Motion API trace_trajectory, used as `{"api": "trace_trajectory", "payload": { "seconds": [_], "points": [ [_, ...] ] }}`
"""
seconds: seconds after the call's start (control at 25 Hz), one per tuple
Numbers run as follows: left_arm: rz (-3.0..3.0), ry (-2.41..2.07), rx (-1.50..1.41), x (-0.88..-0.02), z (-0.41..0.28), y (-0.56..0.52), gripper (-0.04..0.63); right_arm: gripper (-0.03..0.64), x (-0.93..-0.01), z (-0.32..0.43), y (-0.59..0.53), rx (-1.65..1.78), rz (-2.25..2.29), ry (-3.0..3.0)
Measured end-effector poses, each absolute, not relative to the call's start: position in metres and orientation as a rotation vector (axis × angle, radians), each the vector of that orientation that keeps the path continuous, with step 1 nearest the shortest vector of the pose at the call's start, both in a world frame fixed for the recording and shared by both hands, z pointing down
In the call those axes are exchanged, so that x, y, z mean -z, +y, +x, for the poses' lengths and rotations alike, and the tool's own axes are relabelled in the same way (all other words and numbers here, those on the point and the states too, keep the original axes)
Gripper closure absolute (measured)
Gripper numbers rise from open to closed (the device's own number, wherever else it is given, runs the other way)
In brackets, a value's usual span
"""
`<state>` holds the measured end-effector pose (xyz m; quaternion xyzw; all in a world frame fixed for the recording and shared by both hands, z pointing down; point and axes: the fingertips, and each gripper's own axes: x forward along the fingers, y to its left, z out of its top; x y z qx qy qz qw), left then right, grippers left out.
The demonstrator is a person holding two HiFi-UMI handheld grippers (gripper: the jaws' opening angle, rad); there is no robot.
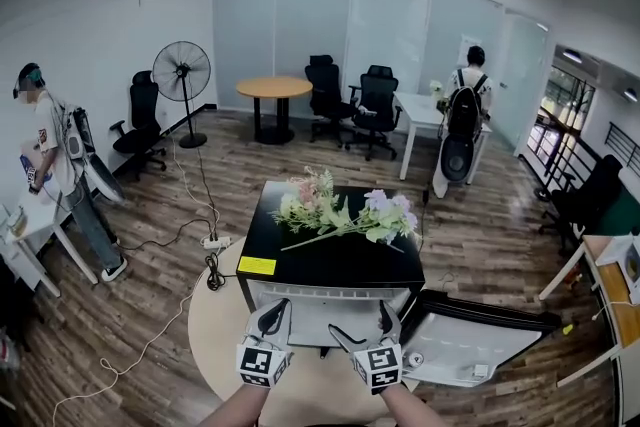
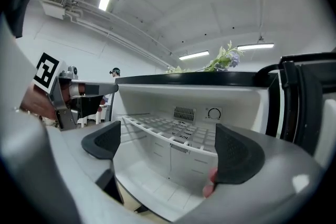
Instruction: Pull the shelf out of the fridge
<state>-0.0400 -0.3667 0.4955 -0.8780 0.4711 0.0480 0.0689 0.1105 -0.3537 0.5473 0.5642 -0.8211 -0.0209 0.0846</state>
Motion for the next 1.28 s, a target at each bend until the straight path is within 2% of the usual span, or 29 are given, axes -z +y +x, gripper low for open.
{"api": "trace_trajectory", "payload": {
  "seconds": [0.28, 0.92, 1.16, 1.28],
  "points": [
    [-2.634, 1.422, -0.132, -0.497, -0.037, -0.376, 0.595, 0.051, -0.549, 0.115, -0.370, -0.039, 1.712, -2.506],
    [-2.618, 1.434, -0.100, -0.500, -0.046, -0.382, 0.595, 0.095, -0.582, 0.116, -0.399, -1.137, 1.750, -2.731],
    [-2.615, 1.436, -0.085, -0.502, -0.050, -0.381, 0.595, 0.098, -0.588, 0.107, -0.407, -1.390, 1.704, -2.762],
    [-2.618, 1.435, -0.074, -0.503, -0.052, -0.380, 0.595, 0.124, -0.587, 0.103, -0.411, -1.488, 1.684, -2.777]
  ]
}}
